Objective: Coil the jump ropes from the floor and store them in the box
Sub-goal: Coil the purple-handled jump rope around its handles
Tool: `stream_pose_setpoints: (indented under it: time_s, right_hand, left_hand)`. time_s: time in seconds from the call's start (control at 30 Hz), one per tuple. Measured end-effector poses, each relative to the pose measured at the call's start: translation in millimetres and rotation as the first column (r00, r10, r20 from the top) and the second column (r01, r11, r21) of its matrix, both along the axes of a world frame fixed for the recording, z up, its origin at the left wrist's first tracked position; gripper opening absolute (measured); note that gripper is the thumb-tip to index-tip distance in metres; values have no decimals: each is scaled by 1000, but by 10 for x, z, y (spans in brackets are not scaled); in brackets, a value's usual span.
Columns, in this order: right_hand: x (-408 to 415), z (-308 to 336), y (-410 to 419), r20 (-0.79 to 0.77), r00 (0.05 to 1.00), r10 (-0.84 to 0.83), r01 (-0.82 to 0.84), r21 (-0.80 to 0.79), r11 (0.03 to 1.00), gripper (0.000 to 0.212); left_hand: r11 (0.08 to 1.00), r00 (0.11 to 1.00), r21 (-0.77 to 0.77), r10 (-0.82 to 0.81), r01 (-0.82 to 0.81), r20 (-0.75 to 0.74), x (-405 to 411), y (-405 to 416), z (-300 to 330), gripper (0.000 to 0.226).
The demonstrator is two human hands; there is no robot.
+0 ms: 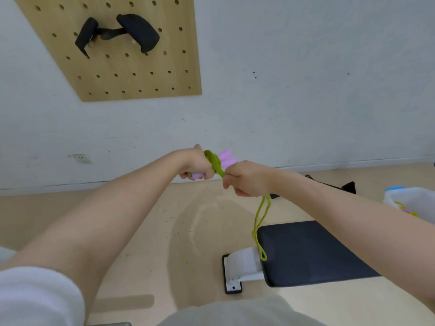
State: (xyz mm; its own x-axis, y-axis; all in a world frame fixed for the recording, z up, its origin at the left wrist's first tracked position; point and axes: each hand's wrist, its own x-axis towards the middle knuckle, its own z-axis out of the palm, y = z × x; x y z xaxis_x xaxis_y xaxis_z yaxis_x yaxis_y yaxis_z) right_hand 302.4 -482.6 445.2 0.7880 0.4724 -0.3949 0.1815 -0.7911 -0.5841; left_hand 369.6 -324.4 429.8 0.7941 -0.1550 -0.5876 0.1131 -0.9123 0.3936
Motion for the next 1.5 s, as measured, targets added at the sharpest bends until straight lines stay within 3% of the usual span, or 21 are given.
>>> stream_pose_setpoints:
  time_s: [0.03,0.1,0.2,0.27,0.43,0.5,0.57,0.67,0.73,0.83,0.9,1.03,1.1,1.13,1.2,1.23,1.3,1.4,1.47,1.5]
  right_hand:
    - [-38,-23,-67,-46,999,7,-5,49,999,27]
    - [-68,-123,-199,-103,995,-1,12,113,994,31]
    - [-12,-287,-408,-86,995,-55,67,137,988,30]
    - [6,-332,-528,-116,992,-56,74,157,985,32]
    - [95,-337,-716,-78,997,1,1,28,1000,33]
    - [189,-305,-703,-88,995,36,-41,-57,998,33]
    - [237,-223,-619,-43,992,120,-127,-250,960,25]
    - [345,-99,-513,111,951,290,-229,-380,896,25]
    - [458,54,-489,215,912,349,-218,-467,857,38]
    - [551,222,-392,299,873,387,-173,-552,816,39]
    - [492,261,-304,354,841,410,-143,-586,798,40]
    - [360,194,-256,405,848,343,-100,-512,853,35]
    - [294,107,-260,370,875,312,-108,-478,872,34]
    - [272,21,-261,358,891,280,-101,-446,889,28]
    - [236,-184,-245,372,911,176,-38,-350,936,23]
    - [238,-275,-245,372,919,128,-8,-307,952,26]
    - [235,-374,-219,342,939,43,-2,-117,993,25]
    - [274,-444,-190,60,998,-33,21,192,981,28]
    - [255,-464,-277,-201,980,-19,92,361,928,42]
    - [234,-439,-321,-232,973,-8,95,368,925,45]
  left_hand:
    - [995,999,-86,43,-41,24,48,-23,3,58]
    - [971,999,-238,38,-32,21,87,-76,100,38]
    - [906,982,-395,-182,152,-41,24,-200,260,31]
    - [870,939,-388,-341,303,-31,-90,-323,322,26]
    - [831,840,-159,-542,532,-25,-349,-536,447,33]
    - [800,802,66,-598,596,12,-454,-589,488,40]
    - [715,740,332,-669,615,71,-583,-657,509,38]
    - [568,654,608,-750,555,103,-738,-788,400,33]
    - [485,662,741,-746,465,73,-791,-849,243,38]
    - [539,764,794,-626,281,154,-757,-818,13,45]
    - [654,810,736,-520,173,272,-645,-727,-87,45]
    - [893,936,450,-164,7,310,-351,-391,-163,41]
    - [969,966,246,-70,7,248,-264,-215,-158,54]
    - [988,972,135,-105,78,210,-234,-149,-163,69]
    - [977,964,-93,-168,191,206,-227,-103,-137,86]
    - [964,970,-203,-129,171,205,-218,-99,-121,86]
    - [917,991,-398,76,-26,109,-195,-88,-110,75]
    - [813,986,-562,167,-149,-20,-141,-77,-86,36]
    - [805,998,-592,58,-36,17,-153,-53,8,30]
    - [814,998,-580,-7,37,55,-168,-38,72,27]
